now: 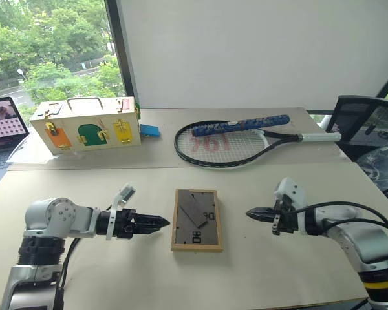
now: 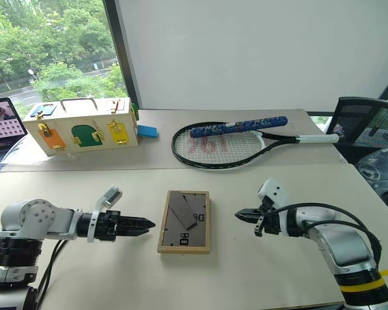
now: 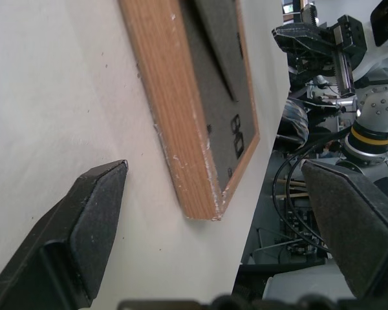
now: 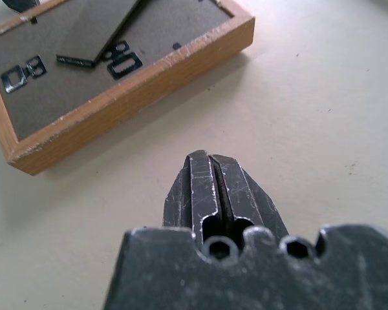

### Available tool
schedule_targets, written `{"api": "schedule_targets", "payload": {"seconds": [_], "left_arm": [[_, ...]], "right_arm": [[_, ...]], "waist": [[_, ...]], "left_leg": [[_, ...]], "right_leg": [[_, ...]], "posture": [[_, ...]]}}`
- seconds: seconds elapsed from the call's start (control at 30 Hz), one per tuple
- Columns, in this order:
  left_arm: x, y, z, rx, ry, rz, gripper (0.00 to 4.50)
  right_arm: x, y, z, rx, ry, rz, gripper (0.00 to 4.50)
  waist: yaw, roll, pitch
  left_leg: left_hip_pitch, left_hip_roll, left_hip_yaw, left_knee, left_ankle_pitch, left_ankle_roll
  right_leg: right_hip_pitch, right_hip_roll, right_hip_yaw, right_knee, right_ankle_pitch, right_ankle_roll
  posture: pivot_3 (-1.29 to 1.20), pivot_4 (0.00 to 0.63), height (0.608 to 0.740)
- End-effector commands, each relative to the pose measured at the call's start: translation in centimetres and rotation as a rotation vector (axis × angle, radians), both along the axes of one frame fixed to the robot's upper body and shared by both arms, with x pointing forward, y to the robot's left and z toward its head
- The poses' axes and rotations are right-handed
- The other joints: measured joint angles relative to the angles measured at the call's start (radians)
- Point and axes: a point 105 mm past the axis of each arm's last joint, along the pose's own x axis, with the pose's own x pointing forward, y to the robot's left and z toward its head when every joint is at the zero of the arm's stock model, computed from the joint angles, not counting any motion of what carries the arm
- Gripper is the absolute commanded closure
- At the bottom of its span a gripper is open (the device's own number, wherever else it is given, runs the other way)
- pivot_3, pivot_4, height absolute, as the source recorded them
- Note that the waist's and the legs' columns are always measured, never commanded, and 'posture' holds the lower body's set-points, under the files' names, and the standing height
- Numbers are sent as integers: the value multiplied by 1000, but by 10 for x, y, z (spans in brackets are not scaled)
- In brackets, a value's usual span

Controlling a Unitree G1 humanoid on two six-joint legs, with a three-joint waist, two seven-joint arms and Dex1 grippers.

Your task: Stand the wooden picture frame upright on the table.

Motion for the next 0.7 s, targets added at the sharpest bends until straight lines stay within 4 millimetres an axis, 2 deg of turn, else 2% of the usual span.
{"api": "schedule_targets", "payload": {"seconds": [0.03,0.23,0.33,0.5,0.7], "left_arm": [[-3,-18,-6,10,13,-32,33],[-2,-45,-15,20,20,-55,33],[-6,-57,-19,-2,43,-73,33],[-7,-63,-16,-59,58,-68,33],[-8,-65,-12,-103,64,-56,33]], "right_arm": [[6,4,-3,-74,-52,51,4500],[15,22,-15,-62,-49,83,4500],[18,41,-16,-19,-49,121,4500],[15,55,-19,-2,-39,155,4500],[13,57,-24,2,-26,151,4500]], "waist": [[2,0,0],[25,0,0],[30,0,0],[37,0,0],[29,0,0]], "left_leg": [[0,0,0,0,0,0],[0,-1,0,2,0,0],[1,-1,0,2,0,0],[1,-1,0,2,0,-1],[1,-1,-1,2,0,-1]], "right_leg": [[0,0,0,0,0,0],[2,0,0,0,0,0],[3,0,0,0,0,1],[3,0,0,-1,1,1],[3,0,0,-1,1,1]], "posture": [[0,150,740],[0,150,740],[0,150,740],[0,150,740],[0,150,740]]}}
